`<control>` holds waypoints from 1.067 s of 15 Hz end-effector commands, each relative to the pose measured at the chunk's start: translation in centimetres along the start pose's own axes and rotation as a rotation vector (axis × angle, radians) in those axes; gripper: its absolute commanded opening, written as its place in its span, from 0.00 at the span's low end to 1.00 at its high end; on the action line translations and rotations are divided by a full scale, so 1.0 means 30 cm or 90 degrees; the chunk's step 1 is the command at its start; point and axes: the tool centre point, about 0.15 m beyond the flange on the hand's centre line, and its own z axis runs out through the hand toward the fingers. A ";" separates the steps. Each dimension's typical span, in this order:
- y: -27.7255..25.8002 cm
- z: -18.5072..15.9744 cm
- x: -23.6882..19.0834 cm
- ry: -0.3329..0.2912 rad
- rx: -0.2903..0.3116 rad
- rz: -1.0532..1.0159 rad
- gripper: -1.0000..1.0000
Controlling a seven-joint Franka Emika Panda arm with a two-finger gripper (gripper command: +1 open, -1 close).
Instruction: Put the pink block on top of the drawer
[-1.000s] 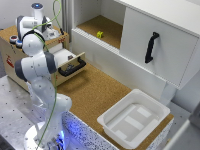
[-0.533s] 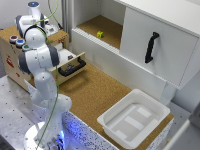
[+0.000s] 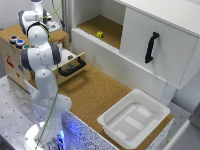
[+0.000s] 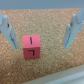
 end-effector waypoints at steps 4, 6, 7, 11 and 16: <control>0.171 -0.057 -0.235 0.066 0.077 0.267 1.00; 0.254 -0.033 -0.278 0.094 0.051 0.414 1.00; 0.293 -0.023 -0.300 0.107 0.025 0.473 1.00; 0.489 0.003 -0.382 0.116 -0.069 0.687 1.00; 0.802 -0.019 -0.493 0.152 -0.218 0.888 1.00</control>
